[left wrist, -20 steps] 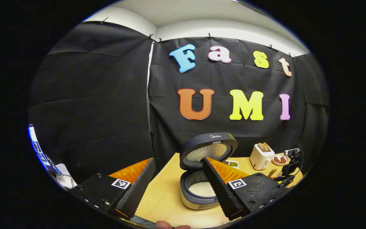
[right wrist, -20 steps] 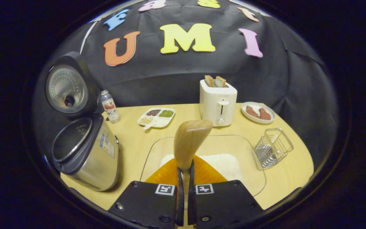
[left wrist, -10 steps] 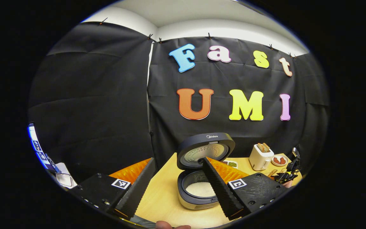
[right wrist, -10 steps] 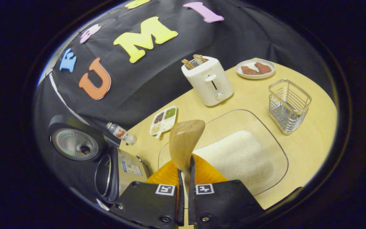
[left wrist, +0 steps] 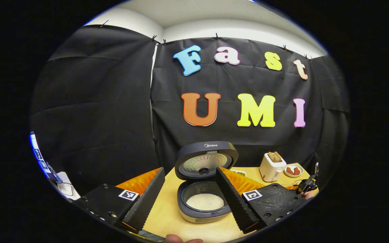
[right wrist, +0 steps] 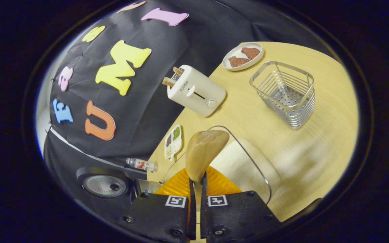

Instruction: Close the left gripper, press the button to open the rice cooker; take a wooden spoon from the chopstick holder with the right hand, scoop a spoonful of rice and pour it into the rice cooker, then put the wooden spoon back into the chopstick holder.

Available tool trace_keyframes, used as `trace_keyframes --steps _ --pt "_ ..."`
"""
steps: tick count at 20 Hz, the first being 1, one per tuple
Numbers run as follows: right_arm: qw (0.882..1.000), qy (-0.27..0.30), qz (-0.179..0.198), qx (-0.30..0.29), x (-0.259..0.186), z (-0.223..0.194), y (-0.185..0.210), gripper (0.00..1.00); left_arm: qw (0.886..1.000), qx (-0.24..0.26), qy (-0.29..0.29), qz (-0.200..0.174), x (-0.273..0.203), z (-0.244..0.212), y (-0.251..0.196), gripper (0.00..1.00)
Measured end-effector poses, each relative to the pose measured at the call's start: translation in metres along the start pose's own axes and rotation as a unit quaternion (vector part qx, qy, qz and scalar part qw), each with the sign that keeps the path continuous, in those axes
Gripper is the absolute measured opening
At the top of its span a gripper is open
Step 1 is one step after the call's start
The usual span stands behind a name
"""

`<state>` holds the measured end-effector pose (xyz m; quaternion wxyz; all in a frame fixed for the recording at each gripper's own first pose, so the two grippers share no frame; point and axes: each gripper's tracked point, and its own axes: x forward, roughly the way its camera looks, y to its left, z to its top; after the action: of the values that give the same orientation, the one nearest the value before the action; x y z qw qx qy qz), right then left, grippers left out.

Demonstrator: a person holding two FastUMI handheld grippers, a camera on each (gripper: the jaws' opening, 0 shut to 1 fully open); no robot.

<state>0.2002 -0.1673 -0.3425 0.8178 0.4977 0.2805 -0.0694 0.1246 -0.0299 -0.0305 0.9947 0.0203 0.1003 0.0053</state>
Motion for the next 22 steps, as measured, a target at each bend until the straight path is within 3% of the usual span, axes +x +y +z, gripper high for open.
trace_keyframes --steps 3,7,12,18,22 --pt "0.999 -0.017 0.017 0.024 -0.017 0.023 0.010 0.10 1.000 -0.004 -0.006 -0.007 0.002 0.004 -0.010 0.96" --pt "0.998 -0.040 0.038 0.012 -0.045 0.056 0.034 0.10 1.000 -0.022 -0.017 -0.008 0.005 0.012 -0.015 0.96" --pt "0.996 -0.047 0.082 0.002 -0.075 0.068 0.088 0.10 0.999 -0.012 -0.030 0.001 0.001 0.012 -0.007 0.96" --pt "0.989 -0.013 0.145 -0.016 -0.075 0.032 0.176 0.10 0.999 -0.014 -0.044 0.019 -0.015 0.010 0.028 0.96" --pt "0.986 0.026 0.159 -0.031 -0.057 -0.014 0.224 0.10 0.998 -0.013 -0.050 0.031 -0.029 0.002 0.056 0.96"
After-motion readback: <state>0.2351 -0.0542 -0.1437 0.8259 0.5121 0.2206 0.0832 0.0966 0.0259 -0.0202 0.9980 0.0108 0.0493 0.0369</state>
